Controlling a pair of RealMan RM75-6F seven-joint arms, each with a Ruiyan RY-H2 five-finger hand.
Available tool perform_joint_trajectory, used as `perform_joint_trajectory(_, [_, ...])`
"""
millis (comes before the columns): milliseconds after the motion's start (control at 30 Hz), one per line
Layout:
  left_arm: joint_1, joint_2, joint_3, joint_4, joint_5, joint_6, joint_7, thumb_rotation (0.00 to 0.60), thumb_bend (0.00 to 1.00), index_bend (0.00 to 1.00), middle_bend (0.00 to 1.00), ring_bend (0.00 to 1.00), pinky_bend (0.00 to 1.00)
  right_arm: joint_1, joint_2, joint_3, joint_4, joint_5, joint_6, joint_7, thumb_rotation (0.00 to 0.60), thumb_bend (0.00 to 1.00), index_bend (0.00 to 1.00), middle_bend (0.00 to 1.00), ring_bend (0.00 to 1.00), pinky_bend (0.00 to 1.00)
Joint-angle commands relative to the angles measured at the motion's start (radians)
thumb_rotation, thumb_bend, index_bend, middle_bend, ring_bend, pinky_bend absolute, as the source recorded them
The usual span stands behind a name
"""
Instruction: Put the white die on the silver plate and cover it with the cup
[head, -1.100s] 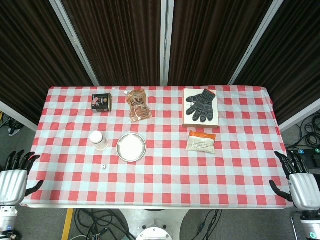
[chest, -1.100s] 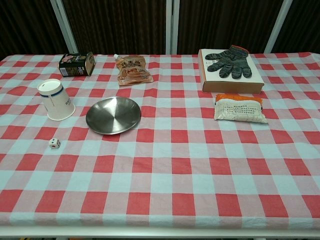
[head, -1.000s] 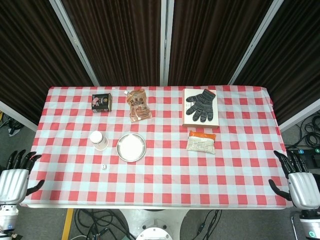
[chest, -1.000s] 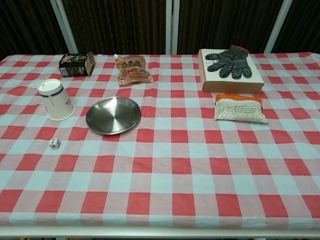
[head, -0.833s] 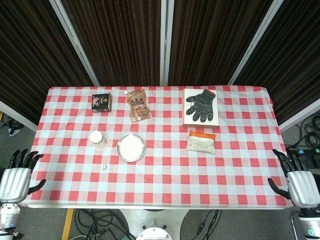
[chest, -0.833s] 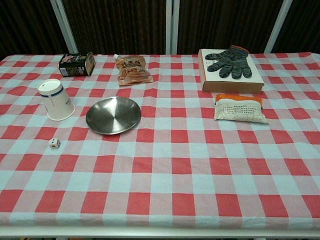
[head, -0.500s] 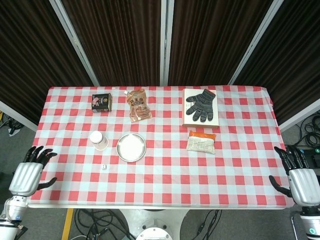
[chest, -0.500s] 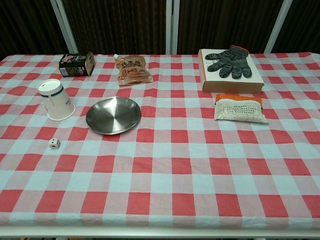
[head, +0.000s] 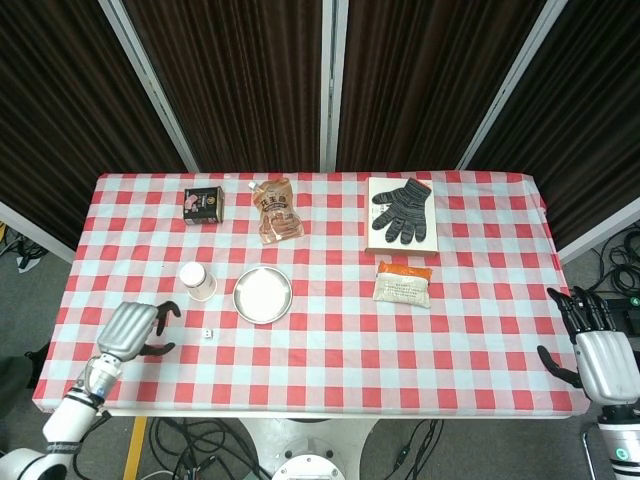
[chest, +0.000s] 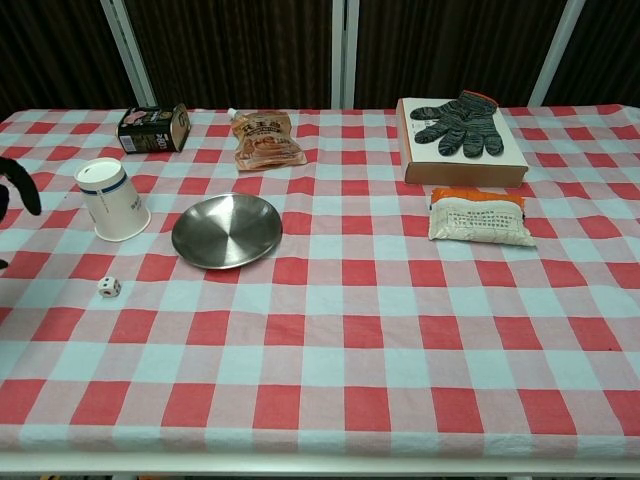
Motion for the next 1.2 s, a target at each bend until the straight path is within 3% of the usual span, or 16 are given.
perform_joint_trajectory(33, [-0.051, -0.057, -0.009, 0.041, -0.066, -0.084, 0.000, 0.600, 0.20, 0.44, 0.85, 0.85, 0.89, 0.003, 0.001, 0.002, -0.002, 0.007, -0.007, -0.004, 0.600, 0.22, 0.08, 0.15, 0.00, 0.06])
perform_joint_trajectory(267, [-0.089, -0.144, -0.022, 0.111, -0.157, -0.139, 0.021, 0.600, 0.24, 0.44, 0.93, 0.91, 0.94, 0.009, 0.000, 0.006, -0.006, 0.019, -0.020, -0.007, 0.600, 0.22, 0.08, 0.16, 0.00, 0.06])
perform_joint_trajectory(533, [-0.104, -0.183, -0.018, 0.128, -0.233, -0.164, 0.053, 0.600, 0.26, 0.44, 0.95, 0.93, 0.95, 0.009, -0.004, 0.004, -0.001, 0.020, -0.021, -0.003, 0.600, 0.22, 0.08, 0.16, 0.00, 0.06])
perform_joint_trajectory(933, [-0.125, -0.222, -0.016, 0.144, -0.279, -0.179, 0.055, 0.600, 0.31, 0.49, 0.95, 0.93, 0.95, 0.007, -0.004, 0.001, 0.000, 0.023, -0.022, 0.001, 0.600, 0.22, 0.08, 0.16, 0.00, 0.06])
perform_joint_trajectory(1200, [-0.121, -0.245, -0.011, 0.134, -0.242, -0.148, 0.006, 0.600, 0.39, 0.58, 0.97, 0.95, 0.97, 0.005, -0.005, 0.000, 0.002, 0.025, -0.022, 0.004, 0.600, 0.22, 0.08, 0.16, 0.00, 0.06])
